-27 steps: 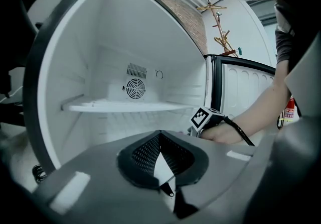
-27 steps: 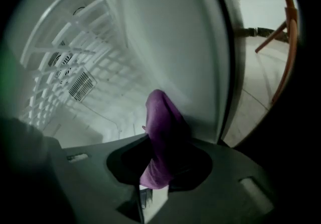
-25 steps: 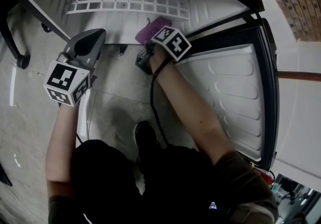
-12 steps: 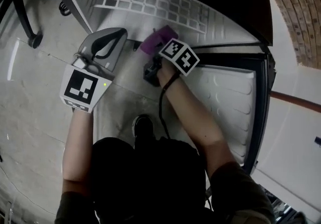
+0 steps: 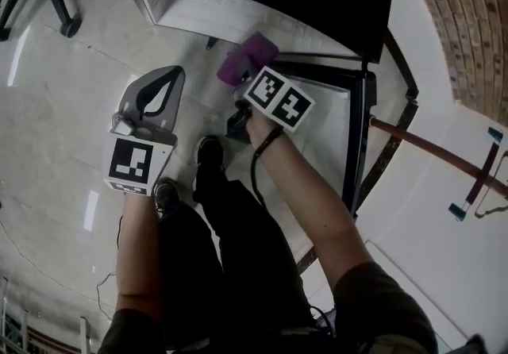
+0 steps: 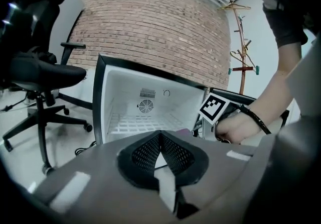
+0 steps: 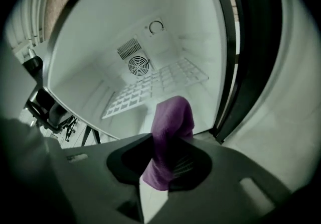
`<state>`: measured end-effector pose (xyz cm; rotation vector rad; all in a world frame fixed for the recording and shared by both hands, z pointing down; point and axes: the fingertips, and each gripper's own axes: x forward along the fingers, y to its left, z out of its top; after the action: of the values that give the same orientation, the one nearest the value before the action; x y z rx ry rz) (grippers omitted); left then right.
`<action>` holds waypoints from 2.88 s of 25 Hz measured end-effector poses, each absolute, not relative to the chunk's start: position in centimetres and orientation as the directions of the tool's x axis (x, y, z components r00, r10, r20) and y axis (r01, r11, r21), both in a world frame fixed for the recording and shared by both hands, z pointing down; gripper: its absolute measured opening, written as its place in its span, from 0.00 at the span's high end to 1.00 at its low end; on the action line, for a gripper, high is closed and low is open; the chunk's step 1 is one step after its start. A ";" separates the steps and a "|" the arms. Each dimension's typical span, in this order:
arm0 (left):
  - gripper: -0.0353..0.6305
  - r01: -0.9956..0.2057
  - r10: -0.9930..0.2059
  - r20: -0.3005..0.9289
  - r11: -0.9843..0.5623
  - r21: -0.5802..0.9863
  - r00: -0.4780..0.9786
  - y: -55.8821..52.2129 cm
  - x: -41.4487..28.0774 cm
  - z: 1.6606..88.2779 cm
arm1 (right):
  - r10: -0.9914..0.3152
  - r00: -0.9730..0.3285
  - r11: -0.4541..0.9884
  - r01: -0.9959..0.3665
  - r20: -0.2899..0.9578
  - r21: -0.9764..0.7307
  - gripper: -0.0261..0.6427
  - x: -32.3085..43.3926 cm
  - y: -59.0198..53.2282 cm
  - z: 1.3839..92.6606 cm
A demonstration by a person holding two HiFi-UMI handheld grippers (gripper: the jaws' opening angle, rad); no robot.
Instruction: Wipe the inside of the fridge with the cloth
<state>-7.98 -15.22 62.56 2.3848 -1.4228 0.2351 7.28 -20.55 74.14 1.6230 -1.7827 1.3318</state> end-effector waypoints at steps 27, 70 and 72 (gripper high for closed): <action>0.92 -0.796 -0.744 0.294 -0.519 0.311 0.600 0.8 -10.5 28.0 | -0.578 -0.448 0.383 -0.887 0.682 -0.258 0.85 1.9 -1.3 37.4; 0.92 -0.916 -0.893 0.267 -0.287 0.279 0.361 39.4 11.6 13.2 | -0.449 -0.733 0.607 -0.670 0.512 -0.427 0.85 24.3 31.1 24.1; 0.92 -0.914 -0.893 0.254 -0.301 0.273 0.370 40.4 12.4 12.9 | -0.449 -0.726 0.615 -0.674 0.521 -0.410 0.85 24.7 32.2 24.1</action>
<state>12.36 40.36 12.94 2.2683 -1.5769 0.0758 24.69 32.21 24.06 0.8990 -2.4738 0.8478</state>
